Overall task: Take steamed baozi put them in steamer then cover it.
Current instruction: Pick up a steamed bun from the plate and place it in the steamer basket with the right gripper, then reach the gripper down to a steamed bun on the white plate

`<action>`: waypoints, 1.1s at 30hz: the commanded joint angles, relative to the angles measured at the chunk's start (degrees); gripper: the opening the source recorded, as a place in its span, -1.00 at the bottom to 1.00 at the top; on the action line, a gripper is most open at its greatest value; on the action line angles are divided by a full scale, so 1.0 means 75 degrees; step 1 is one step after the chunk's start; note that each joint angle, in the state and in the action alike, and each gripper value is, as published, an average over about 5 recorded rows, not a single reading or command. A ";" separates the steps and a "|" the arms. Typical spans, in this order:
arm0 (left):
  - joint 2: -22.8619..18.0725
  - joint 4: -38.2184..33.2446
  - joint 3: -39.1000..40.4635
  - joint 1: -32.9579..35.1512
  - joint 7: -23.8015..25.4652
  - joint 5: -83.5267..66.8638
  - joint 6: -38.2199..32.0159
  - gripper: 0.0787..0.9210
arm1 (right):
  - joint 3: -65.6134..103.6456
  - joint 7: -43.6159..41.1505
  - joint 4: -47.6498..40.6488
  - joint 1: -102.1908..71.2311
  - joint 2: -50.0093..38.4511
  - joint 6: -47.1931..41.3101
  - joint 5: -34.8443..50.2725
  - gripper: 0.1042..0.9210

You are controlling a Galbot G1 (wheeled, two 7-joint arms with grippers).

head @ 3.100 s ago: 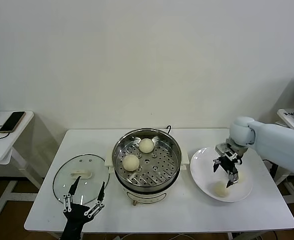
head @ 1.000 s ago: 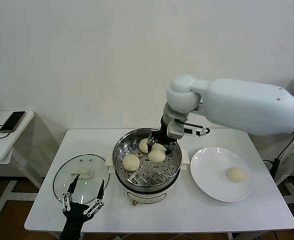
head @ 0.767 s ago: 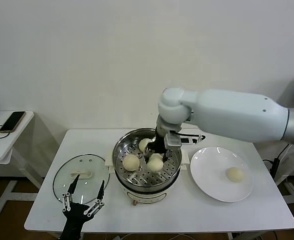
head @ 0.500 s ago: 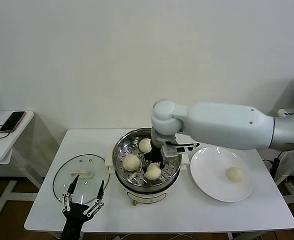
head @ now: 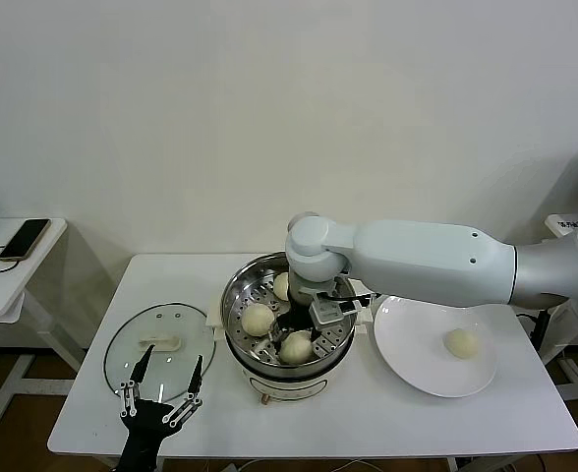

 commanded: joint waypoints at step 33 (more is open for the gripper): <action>0.0025 -0.0071 0.0106 -0.0079 -0.0003 0.0024 0.0076 0.77 | 0.0944 -0.0833 -0.4653 -0.1591 -0.4114 -0.4685 0.3223 0.76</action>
